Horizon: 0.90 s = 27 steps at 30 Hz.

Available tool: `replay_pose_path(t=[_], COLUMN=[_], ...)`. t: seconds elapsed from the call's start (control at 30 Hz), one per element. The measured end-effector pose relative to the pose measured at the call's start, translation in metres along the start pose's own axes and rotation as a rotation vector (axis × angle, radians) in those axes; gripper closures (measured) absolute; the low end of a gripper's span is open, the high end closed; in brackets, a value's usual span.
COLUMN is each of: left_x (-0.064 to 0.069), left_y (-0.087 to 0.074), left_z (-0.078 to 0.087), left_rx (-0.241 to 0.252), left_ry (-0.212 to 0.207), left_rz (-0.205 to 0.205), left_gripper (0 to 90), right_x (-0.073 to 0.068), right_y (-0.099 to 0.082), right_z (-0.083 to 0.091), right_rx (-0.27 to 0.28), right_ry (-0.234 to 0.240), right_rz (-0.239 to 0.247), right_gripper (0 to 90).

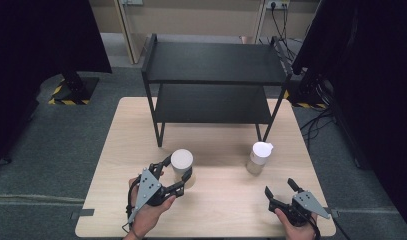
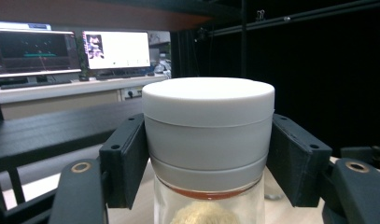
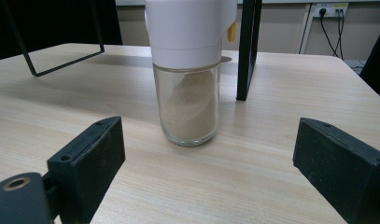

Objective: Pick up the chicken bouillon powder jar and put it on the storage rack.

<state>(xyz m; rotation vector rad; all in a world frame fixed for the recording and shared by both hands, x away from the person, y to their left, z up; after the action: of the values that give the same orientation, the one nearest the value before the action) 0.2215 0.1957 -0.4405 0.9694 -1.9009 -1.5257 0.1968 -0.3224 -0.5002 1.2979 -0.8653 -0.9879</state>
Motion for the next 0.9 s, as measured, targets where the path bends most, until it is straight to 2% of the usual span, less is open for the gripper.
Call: replay_pose_path(t=[0.3,0.63,0.9], left_x=[-0.003,-0.007,-0.011], left_y=[0.01,0.021,0.035], left_z=[-0.008,-0.016,-0.025], left_rx=[0.044,0.068,0.096], left_ry=[0.031,0.058,0.077], left_rz=[-0.013,-0.028,-0.045], left_gripper=[33.8,33.8,33.8], right_x=[0.001,0.0,0.0], right_y=[0.0,0.0,0.0], right_z=[0.0,0.0,0.0], right_rx=[0.002,0.001,0.001], right_ry=[0.0,-0.001,-0.001], right_rz=[-0.009,-0.002,-0.002], right_gripper=[9.3,9.3,9.3])
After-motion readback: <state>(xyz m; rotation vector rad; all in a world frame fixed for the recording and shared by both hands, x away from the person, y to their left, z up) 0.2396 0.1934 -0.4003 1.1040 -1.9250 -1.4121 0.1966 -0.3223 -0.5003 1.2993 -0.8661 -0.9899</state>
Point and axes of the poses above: each handheld gripper's, and its own axes: z roughly backward along the jaws, y roughly out of its top, x roughly to its right, the point moved 4 cm from there along -z, roughly forward along the jaws, and after that the axes turned 8 degrees about x, right-handed, at the moved point
